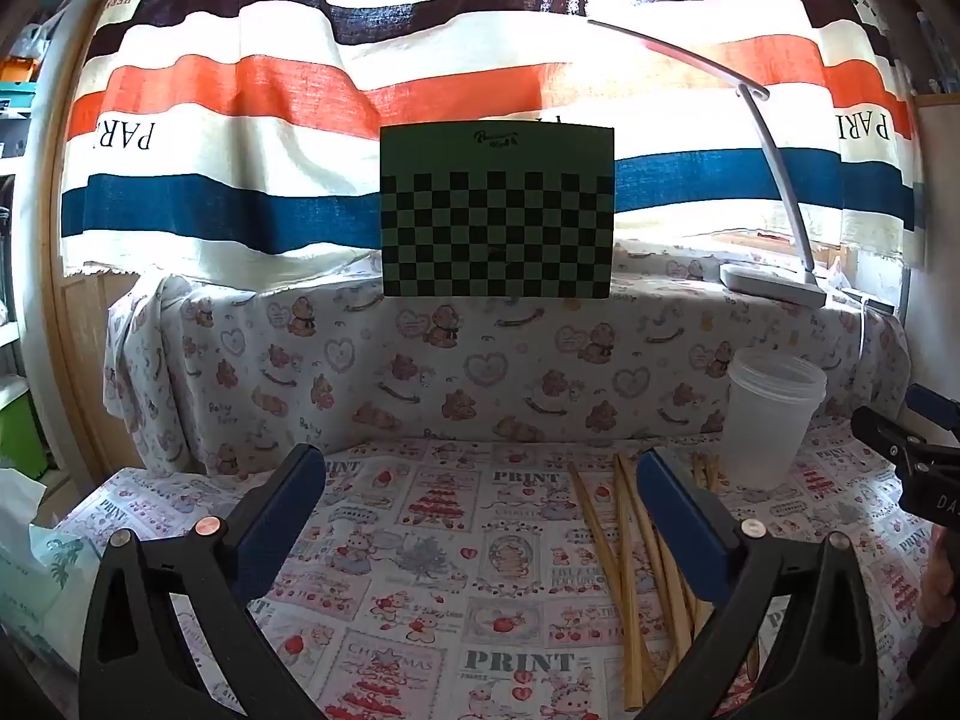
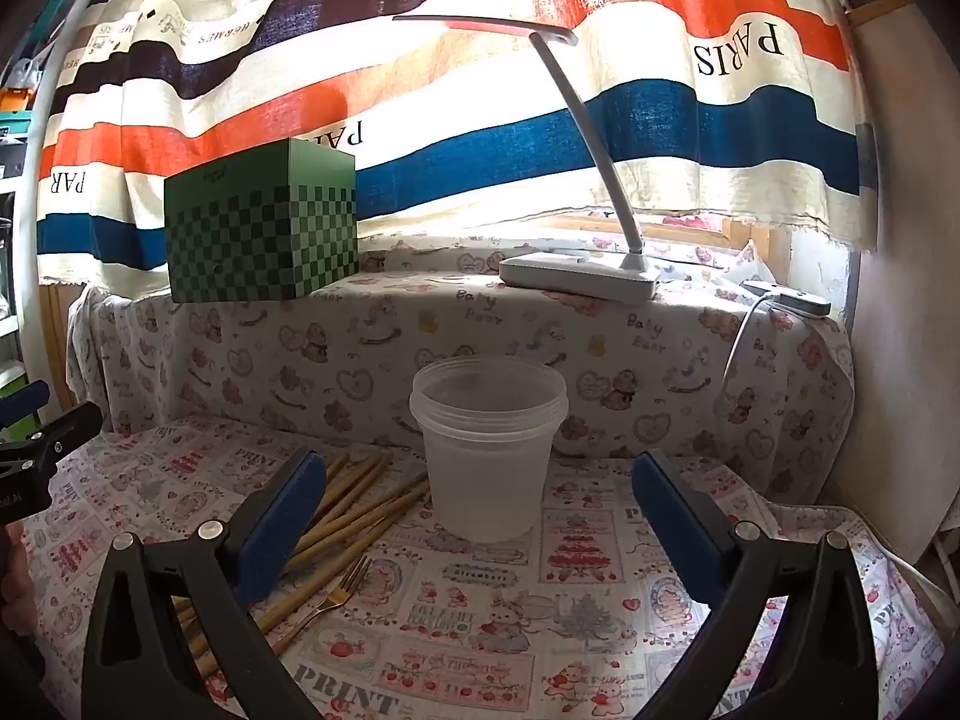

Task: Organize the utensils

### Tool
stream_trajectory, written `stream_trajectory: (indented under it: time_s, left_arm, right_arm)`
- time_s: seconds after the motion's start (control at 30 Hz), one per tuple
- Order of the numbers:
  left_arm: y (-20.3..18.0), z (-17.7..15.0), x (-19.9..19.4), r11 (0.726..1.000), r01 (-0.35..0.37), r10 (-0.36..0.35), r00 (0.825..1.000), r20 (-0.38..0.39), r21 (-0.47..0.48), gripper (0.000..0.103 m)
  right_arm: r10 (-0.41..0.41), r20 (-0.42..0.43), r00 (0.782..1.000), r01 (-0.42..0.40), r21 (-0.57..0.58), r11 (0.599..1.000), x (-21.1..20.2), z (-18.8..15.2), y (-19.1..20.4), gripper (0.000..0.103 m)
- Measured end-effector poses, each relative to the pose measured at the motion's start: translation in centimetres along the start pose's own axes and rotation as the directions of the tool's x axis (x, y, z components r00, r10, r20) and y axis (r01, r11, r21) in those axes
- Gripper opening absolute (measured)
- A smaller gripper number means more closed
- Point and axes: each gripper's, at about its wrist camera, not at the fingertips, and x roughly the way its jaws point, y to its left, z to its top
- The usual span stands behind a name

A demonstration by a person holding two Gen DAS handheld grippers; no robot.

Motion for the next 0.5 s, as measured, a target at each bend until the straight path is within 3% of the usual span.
stream_trajectory:
  time_s: [0.13, 0.5]
  left_arm:
    - [0.15, 0.15, 0.19, 0.999, 0.033, -0.033, 0.999, -0.009, -0.004, 0.103]
    - [0.30, 0.14, 0.04, 0.999, -0.028, 0.027, 1.000, -0.008, -0.016, 0.103]
  right_arm:
    - [0.002, 0.002, 1.000, -0.002, 0.003, 1.000, -0.09, 0.01, -0.09, 0.103]
    - [-0.012, 0.000, 1.000, 0.012, 0.008, 1.000, -0.10, 0.11, -0.04, 0.103]
